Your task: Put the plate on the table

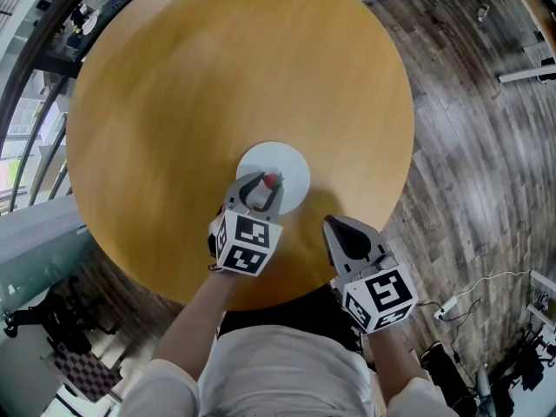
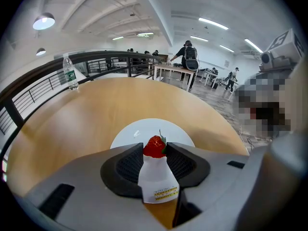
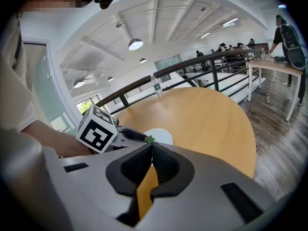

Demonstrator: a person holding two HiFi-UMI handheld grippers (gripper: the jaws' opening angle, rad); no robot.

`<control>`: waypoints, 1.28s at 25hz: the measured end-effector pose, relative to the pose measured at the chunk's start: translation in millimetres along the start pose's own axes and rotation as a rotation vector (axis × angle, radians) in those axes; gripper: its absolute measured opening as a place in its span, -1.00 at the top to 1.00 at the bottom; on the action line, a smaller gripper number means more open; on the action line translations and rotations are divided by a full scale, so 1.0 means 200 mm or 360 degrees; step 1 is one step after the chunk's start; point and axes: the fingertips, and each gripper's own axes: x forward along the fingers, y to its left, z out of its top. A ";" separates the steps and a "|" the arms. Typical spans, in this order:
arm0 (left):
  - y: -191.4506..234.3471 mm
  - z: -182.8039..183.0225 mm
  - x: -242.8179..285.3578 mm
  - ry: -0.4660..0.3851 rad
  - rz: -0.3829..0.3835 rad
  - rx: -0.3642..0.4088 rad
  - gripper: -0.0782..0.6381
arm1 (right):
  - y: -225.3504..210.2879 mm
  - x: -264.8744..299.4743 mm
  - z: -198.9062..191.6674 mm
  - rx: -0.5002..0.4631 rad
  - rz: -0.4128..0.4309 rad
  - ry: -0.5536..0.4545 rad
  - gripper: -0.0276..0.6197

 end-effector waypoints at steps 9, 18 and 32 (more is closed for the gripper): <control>0.02 -0.01 0.05 0.0031 0.0011 0.0011 0.32 | -0.02 0.01 -0.01 0.0008 -0.0004 0.0010 0.84; 0.01 -0.02 0.06 0.0066 0.0012 0.0033 0.32 | -0.02 0.02 0.00 0.0009 0.0004 0.0000 0.84; 0.01 0.03 0.04 0.0020 -0.0005 0.0036 0.25 | -0.03 0.01 0.03 0.0012 0.0001 -0.0007 0.84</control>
